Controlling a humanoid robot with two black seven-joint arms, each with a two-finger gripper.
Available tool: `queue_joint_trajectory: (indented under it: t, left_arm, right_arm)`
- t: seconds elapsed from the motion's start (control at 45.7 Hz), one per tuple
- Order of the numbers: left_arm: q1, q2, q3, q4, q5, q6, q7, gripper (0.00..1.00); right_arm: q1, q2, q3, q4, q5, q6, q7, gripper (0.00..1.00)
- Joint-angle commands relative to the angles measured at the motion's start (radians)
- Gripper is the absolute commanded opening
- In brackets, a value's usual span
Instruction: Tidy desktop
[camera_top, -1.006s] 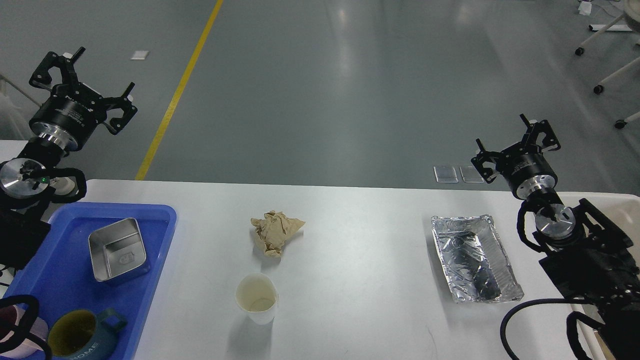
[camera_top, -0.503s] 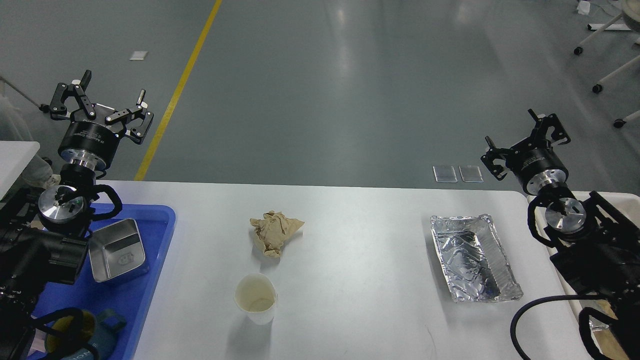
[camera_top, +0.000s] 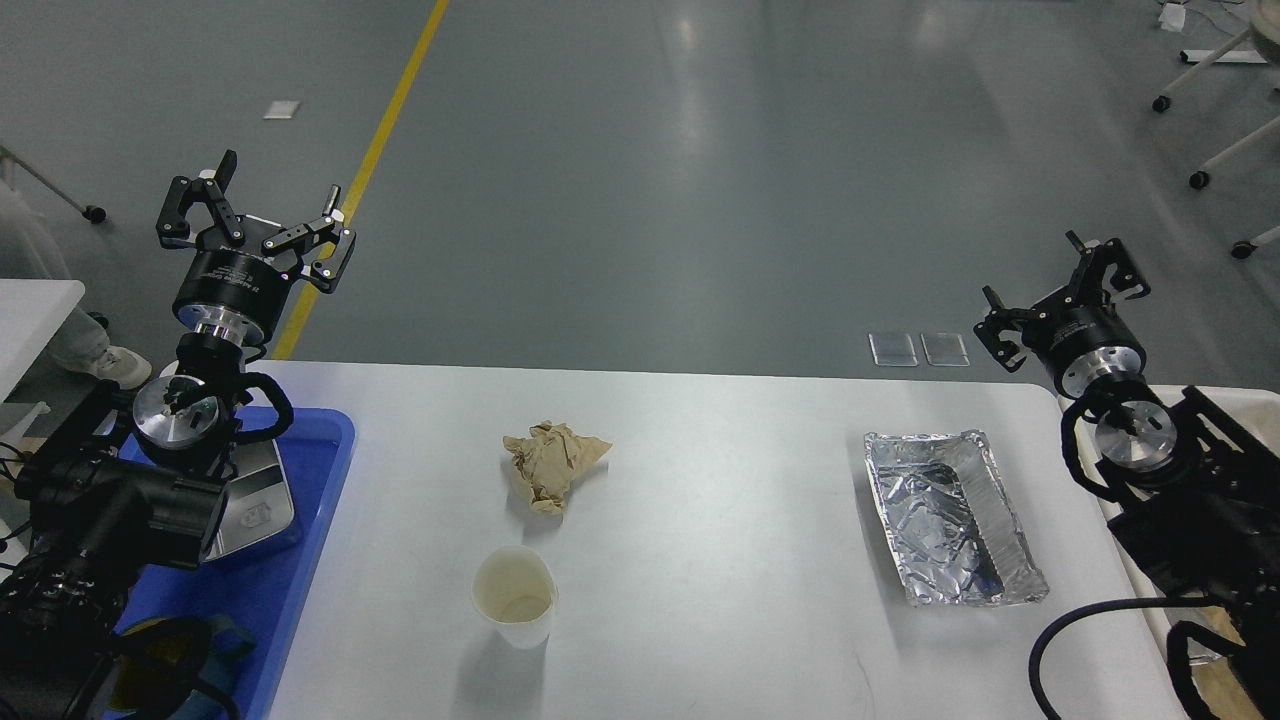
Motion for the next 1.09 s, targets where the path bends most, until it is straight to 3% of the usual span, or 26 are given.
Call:
queue_joint_trajectory:
  t: [0.0, 0.153, 0.306, 0.459, 0.656, 1.072]
  left_arm:
    - [0.001, -0.002, 0.007, -0.001, 0.001, 0.000, 0.001, 0.96]
    - [0.001, -0.003, 0.011, -0.001, 0.001, 0.000, 0.000, 0.96]
    - [0.004, -0.003, 0.013, -0.001, 0.002, 0.002, 0.000, 0.96]
    - [0.006, 0.000, 0.017, -0.001, 0.002, 0.000, 0.001, 0.96]
    - [0.006, 0.005, 0.036, -0.001, 0.002, 0.000, 0.000, 0.96]
    - [0.016, 0.001, 0.036, -0.001, 0.007, -0.003, 0.000, 0.96]
  right_arm:
    - [-0.008, -0.002, 0.001, 0.001, 0.000, 0.005, -0.001, 1.00]
    - [-0.021, -0.004, -0.022, 0.008, -0.003, 0.036, 0.001, 1.00]
    - [-0.041, -0.027, -0.226, 0.090, -0.184, 0.133, 0.002, 1.00]
    - [-0.123, -0.194, -0.278, 0.340, -0.314, 0.183, 0.013, 1.00]
    - [-0.131, -0.400, -0.451, 0.520, -0.434, 0.188, 0.025, 1.00]
    - [-0.136, -0.963, -0.602, 0.992, -0.650, 0.219, 0.037, 1.00]
